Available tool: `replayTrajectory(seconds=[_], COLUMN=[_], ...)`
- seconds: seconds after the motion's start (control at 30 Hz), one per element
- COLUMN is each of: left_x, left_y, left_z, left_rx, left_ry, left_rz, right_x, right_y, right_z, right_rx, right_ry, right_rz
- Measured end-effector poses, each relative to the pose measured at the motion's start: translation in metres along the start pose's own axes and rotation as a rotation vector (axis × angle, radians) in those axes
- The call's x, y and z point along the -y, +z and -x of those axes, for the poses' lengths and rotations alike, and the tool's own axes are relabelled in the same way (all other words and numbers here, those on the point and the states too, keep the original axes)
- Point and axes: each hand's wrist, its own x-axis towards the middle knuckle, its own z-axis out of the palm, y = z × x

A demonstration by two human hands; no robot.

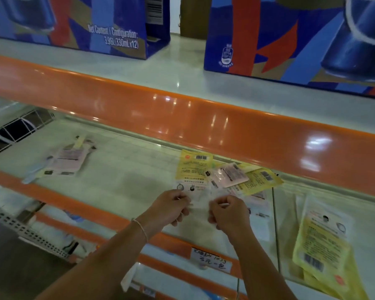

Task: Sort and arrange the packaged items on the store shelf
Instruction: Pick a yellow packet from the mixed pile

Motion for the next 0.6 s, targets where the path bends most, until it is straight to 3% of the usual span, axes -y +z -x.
replayTrajectory(seconds=[0.2,0.37,0.47,0.6], left_x=[0.004,0.008,0.009,0.013], left_y=[-0.011,-0.016,-0.024,-0.041], left_z=[-0.007,-0.012,-0.015,-0.022], left_rx=[0.029,0.052,-0.075,-0.327], left_ry=[-0.018,-0.043,-0.02,-0.067], left_rz=[0.005,0.017,0.025,-0.058], right_x=[0.006,0.01,0.014,0.021], right_y=[0.012,0.021,0.024,0.025], right_z=[0.003,0.006,0.009,0.014], right_rx=[-0.04,-0.098,-0.098,0.023], right_ry=[0.029,0.059,0.092,0.223], right_rz=[0.06,-0.056,-0.191,-0.571])
